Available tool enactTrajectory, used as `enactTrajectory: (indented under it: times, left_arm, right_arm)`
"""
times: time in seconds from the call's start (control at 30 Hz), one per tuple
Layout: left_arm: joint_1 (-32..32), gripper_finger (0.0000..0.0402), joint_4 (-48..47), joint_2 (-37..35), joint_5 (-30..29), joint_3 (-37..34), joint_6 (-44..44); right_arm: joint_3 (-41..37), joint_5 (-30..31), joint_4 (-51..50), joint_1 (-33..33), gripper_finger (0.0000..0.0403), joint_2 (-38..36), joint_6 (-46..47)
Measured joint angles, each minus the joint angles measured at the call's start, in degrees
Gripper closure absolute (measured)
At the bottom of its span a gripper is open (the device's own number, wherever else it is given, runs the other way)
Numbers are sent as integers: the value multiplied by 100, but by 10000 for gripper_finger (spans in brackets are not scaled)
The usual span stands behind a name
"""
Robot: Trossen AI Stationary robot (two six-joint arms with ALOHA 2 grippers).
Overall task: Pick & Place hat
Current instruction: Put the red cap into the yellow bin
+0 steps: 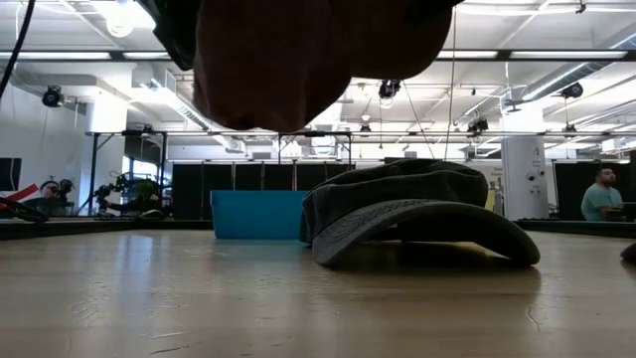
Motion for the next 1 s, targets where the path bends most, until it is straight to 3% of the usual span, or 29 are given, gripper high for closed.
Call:
enactTrajectory:
  times: [0.4,0.53,0.73,0.87,1.0]
  left_arm:
    - [-310,381,-27,-101,495,122,175]
    - [-512,381,14,-109,923,119,127]
    - [-631,381,651,-51,1080,-152,-11]
    - [-587,381,1491,194,1539,-553,45]
    - [-567,381,1994,512,1494,-834,65]
  right_arm:
    - [-303,-26,273,-134,390,7,138]
    - [-371,-24,319,-151,390,7,220]
    - [-511,-17,591,-220,390,7,312]
    - [-676,-46,737,-242,390,7,297]
    - [-710,-122,746,-240,390,7,325]
